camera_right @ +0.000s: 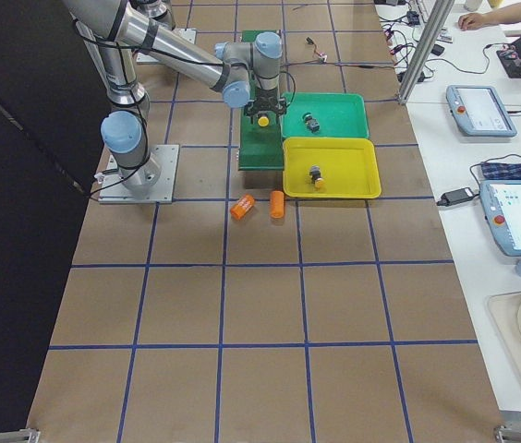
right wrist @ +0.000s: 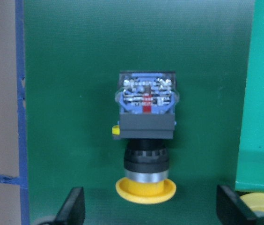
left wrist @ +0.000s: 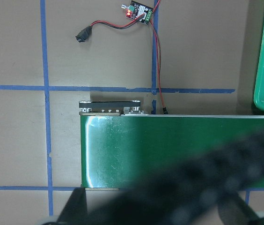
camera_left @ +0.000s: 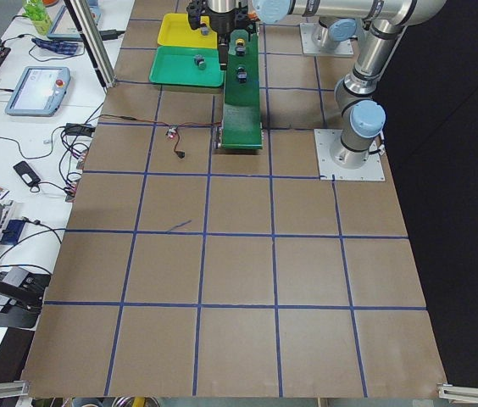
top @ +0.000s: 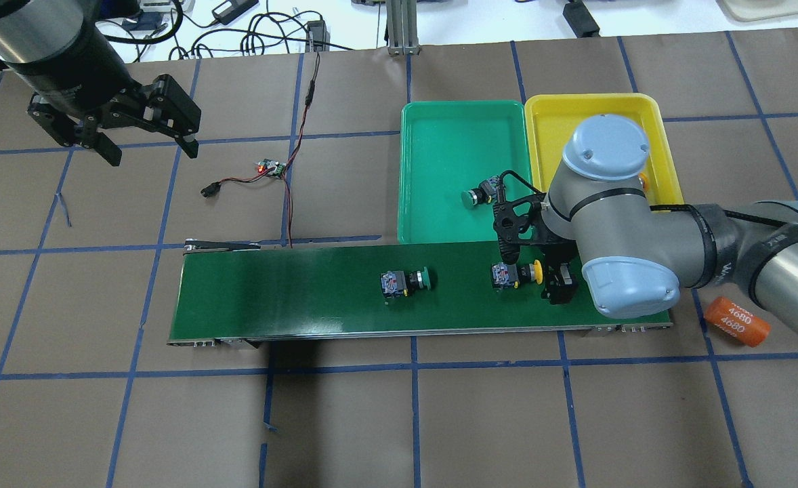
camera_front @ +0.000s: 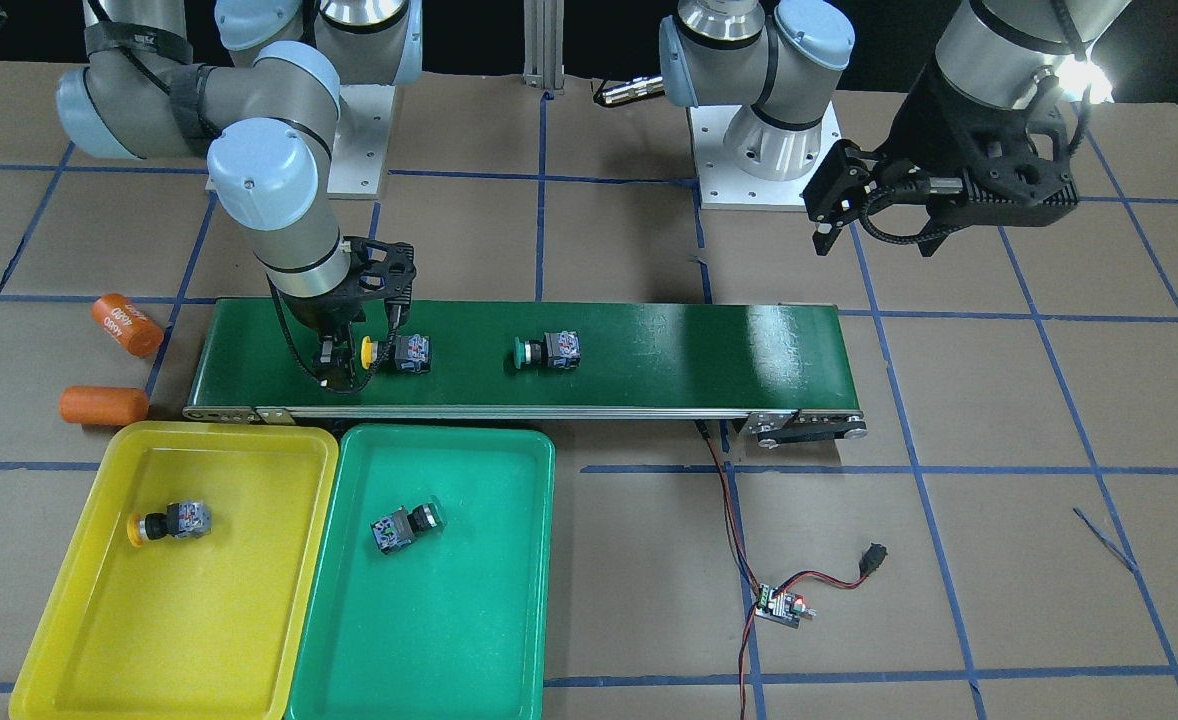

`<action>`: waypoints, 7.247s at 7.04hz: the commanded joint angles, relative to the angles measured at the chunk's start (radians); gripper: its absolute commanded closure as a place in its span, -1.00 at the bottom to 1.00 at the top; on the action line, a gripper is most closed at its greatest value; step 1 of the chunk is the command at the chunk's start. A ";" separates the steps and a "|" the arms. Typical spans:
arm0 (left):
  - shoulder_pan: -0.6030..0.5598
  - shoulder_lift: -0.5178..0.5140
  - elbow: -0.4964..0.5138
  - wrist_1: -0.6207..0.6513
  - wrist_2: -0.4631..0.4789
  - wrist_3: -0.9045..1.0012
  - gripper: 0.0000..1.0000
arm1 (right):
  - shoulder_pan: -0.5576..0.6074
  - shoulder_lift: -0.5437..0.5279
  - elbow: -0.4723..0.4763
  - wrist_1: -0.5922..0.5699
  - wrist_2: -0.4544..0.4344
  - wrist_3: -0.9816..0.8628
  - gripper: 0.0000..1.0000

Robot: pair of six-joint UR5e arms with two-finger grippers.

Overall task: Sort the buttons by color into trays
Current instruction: 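Return right gripper to belt and grasp next yellow-capped switch, then place the yellow-capped switch in yellow tray with right gripper, release, then return right gripper to belt and grasp the green-capped switch, then place green-capped switch in green tray with right gripper, release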

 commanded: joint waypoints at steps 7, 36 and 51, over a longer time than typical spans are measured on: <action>-0.002 0.005 0.000 -0.001 -0.007 0.000 -1.00 | 0.016 0.001 -0.010 -0.008 -0.015 0.015 0.65; 0.000 0.005 0.002 0.002 -0.007 0.000 -1.00 | 0.048 -0.019 0.062 -0.109 0.043 0.040 -0.29; 0.002 0.005 0.002 0.003 -0.007 0.000 -1.00 | 0.037 0.250 -0.451 0.077 0.018 0.040 -1.00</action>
